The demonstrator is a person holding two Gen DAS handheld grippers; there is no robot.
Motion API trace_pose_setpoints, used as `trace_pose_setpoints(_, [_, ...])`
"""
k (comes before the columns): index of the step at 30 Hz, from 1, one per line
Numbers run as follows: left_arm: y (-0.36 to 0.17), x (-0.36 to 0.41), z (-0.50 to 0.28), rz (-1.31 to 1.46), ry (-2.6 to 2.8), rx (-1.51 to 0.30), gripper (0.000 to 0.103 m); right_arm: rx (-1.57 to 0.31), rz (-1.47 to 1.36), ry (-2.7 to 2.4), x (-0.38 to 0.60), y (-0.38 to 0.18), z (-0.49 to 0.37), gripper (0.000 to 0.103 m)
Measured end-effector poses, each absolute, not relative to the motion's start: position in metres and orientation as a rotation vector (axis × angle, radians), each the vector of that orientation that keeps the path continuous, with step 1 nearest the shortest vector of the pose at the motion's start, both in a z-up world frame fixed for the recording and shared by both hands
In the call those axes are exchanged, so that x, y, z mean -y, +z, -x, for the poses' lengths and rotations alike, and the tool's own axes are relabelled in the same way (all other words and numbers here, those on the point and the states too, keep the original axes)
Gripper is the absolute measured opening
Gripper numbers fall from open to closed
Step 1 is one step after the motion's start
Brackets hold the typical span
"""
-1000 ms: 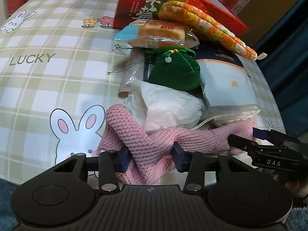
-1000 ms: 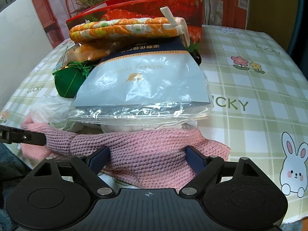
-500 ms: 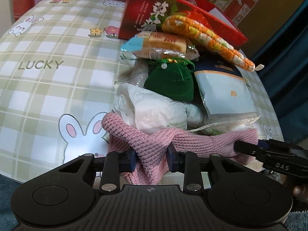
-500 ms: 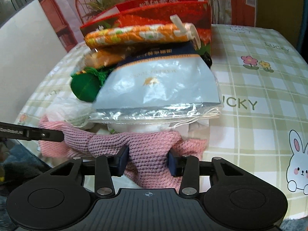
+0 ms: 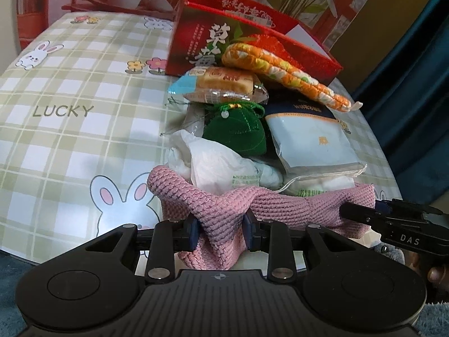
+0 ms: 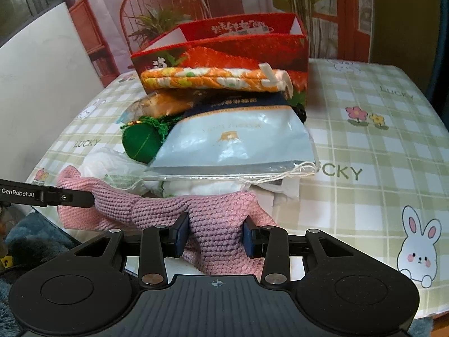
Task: Organize soft objects
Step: 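Close the left and right grippers on the pink knitted cloth, then lift the pink cloth with both grippers and carry it over the red box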
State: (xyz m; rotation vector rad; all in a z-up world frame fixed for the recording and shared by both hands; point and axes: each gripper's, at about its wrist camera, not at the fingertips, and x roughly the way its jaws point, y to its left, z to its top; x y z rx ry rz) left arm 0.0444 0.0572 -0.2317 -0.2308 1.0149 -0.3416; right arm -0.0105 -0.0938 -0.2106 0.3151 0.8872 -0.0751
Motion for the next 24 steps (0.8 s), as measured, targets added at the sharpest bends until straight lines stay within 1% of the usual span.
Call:
trace_pose_setpoints(7, [-0.216,-0.051,-0.036,0.178,-0.349,-0.954,0.032,-0.865,-0.295,-0.066,0.09,-0.202,0.012,0.036])
trace_pose_setpoints(14, [-0.211,-0.048,-0.032,0.164,-0.367,-0.942,0.032,-0.86,-0.3,-0.067,0.089,-0.2,0.015,0.036])
trace_pose_setpoints(19, [-0.205,-0.05,-0.031,0.167,-0.366,-0.91,0.032,-0.821,-0.301,-0.06,0.09,-0.192,0.018,0.033])
trace_pose_setpoints(24, [-0.182,-0.051,-0.035,0.146,-0.368,-0.822,0.032,-0.743,-0.3,-0.032,0.094,-0.171,0.018,0.029])
